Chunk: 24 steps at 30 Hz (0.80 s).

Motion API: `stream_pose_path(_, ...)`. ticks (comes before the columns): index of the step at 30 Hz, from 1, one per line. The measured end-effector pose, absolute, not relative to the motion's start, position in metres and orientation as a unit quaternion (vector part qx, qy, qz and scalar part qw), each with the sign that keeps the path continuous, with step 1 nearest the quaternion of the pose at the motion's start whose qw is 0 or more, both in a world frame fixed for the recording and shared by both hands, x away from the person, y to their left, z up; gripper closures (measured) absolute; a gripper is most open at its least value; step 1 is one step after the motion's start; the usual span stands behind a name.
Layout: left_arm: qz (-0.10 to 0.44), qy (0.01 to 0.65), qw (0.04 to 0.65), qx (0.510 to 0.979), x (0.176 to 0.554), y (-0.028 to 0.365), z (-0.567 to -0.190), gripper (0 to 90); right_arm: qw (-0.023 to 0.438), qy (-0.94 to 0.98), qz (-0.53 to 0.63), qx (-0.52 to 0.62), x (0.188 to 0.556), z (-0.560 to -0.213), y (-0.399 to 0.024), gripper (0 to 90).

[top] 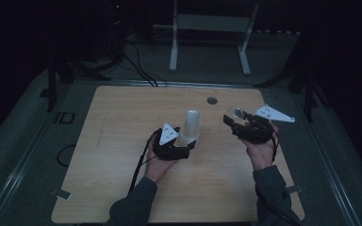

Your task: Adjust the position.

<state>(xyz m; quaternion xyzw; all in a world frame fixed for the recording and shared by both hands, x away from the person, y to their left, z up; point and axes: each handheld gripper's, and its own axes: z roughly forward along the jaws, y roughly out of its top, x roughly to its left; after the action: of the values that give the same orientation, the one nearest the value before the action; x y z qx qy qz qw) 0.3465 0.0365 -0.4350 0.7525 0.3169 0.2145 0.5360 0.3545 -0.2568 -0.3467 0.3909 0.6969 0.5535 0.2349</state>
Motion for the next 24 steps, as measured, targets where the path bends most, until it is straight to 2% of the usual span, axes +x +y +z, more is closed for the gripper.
stream_pose_path(24, 0.192, 0.278, 0.558, 0.758, 0.334, 0.024, -0.423, 22.1, 0.183, 0.669, 0.555, 0.459, 0.334, -0.41, -0.28, 39.7)
